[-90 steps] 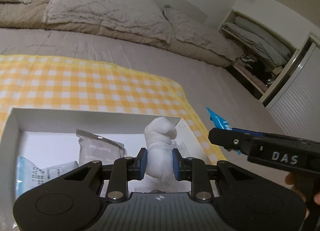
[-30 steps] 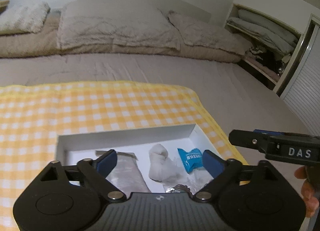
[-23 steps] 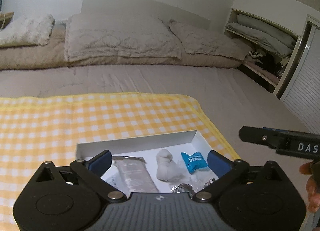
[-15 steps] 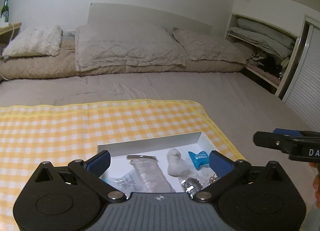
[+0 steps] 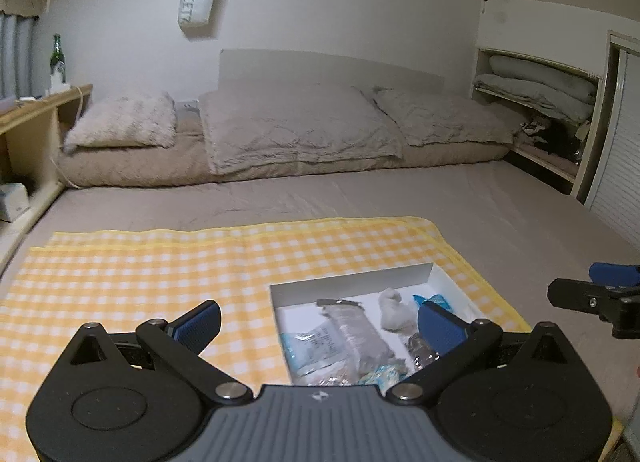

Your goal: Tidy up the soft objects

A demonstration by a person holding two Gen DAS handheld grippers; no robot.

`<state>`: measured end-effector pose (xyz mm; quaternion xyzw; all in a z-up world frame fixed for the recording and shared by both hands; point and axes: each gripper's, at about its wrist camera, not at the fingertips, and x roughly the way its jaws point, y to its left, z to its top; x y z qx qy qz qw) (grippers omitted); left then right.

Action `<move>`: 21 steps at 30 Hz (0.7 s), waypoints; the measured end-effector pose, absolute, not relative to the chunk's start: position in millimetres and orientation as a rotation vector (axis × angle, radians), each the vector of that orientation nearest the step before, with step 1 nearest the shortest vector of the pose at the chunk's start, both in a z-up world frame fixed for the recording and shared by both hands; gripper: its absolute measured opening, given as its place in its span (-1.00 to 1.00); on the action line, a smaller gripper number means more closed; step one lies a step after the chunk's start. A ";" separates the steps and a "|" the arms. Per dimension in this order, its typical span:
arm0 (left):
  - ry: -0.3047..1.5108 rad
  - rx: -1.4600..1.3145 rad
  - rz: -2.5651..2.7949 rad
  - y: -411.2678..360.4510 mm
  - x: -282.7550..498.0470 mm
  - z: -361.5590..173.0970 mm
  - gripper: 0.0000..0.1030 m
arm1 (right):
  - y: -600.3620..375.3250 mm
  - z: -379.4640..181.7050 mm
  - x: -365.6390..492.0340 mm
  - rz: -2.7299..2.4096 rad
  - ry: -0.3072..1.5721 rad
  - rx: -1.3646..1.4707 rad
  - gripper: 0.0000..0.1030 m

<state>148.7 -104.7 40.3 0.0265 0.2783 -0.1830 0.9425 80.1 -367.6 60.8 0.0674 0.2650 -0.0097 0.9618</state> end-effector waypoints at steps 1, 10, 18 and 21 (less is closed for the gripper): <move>0.565 0.058 -0.371 -101.7 143.0 40.3 1.00 | -364.2 60.2 73.5 -0.021 0.529 0.128 1.00; 0.539 0.077 -0.356 -81.0 96.4 25.6 1.00 | -349.1 47.6 32.3 -0.065 0.480 0.120 1.00; 0.487 0.124 -0.328 -79.5 69.9 14.8 1.00 | -338.5 32.6 8.0 -0.087 0.468 0.094 1.00; 0.485 0.136 -0.342 -80.7 66.1 11.8 1.00 | -333.2 29.9 3.6 -0.080 0.465 0.081 1.00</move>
